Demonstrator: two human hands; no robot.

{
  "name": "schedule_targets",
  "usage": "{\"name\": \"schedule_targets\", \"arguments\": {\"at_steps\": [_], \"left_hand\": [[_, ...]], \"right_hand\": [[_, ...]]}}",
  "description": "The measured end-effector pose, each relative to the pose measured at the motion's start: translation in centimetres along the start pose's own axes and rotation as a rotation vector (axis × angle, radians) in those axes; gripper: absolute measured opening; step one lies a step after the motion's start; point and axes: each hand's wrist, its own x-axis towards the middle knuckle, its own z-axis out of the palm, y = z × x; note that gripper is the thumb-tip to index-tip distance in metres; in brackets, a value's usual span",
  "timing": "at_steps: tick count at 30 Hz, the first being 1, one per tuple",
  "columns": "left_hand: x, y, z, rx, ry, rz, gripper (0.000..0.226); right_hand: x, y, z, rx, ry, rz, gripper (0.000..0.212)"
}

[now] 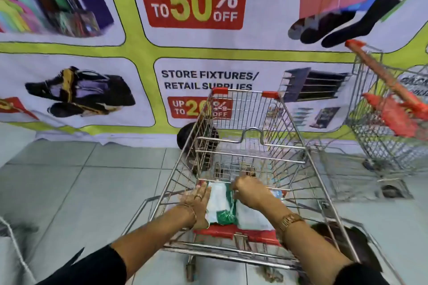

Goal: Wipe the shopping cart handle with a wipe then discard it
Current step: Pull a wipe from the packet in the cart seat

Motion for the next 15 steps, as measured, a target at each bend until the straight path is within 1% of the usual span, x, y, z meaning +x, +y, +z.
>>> {"name": "schedule_targets", "arguments": {"at_steps": [5, 8, 12, 15], "left_hand": [[-0.1, 1.4, -0.4, 0.002, -0.038, -0.031, 0.093], [0.4, 1.2, 0.0, 0.024, -0.098, -0.042, 0.097], [0.2, 1.4, -0.4, 0.064, -0.131, -0.031, 0.098], [0.1, 1.3, -0.5, 0.066, -0.156, -0.042, 0.097]], "right_hand": [[1.1, -0.7, 1.5, 0.017, -0.087, -0.102, 0.031], [1.7, -1.2, 1.7, -0.042, -0.056, -0.137, 0.029], [2.0, -1.4, 1.6, -0.146, -0.068, -0.137, 0.034], [2.1, -1.6, 1.5, -0.169, -0.08, -0.164, 0.028]]}}
